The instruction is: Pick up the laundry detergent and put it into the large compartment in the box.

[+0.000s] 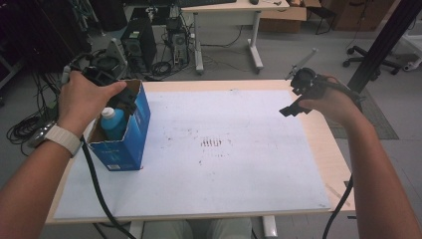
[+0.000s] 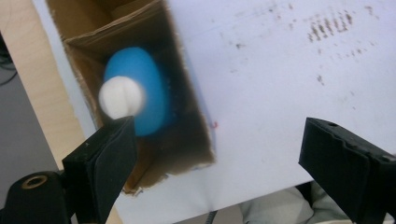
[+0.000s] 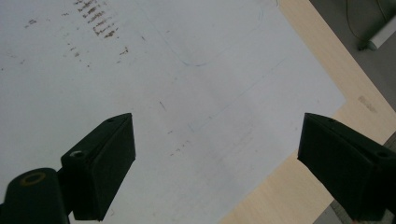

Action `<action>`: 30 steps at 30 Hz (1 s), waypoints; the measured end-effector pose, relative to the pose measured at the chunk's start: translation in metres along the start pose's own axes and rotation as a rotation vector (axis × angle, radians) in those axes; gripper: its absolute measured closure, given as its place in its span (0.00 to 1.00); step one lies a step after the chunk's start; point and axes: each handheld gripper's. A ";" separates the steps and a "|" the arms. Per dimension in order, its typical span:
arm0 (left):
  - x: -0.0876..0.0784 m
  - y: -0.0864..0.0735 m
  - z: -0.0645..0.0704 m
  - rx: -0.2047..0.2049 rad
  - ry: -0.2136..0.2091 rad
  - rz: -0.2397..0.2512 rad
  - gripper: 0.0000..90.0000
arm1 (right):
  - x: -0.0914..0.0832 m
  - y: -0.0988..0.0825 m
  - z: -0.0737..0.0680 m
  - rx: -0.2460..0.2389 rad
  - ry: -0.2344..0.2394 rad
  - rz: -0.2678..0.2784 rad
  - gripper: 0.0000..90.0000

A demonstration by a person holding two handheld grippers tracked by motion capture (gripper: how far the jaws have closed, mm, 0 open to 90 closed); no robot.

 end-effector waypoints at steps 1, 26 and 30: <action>-0.002 0.000 0.003 0.010 0.000 0.001 0.13 | -0.001 0.000 0.000 -0.001 -0.002 0.000 0.12; -0.027 -0.003 0.071 0.318 -0.059 0.040 0.05 | -0.005 -0.001 -0.005 0.004 -0.006 0.002 0.12; -0.024 -0.004 0.082 0.361 -0.065 0.037 0.05 | -0.004 -0.001 -0.005 0.003 -0.004 0.001 0.12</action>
Point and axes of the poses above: each handheld gripper's, and its own axes: x roughly forward along the jaws, y roughly out of its top, z roughly to its right, and after that the axes turned 14 degrees about x, right-handed
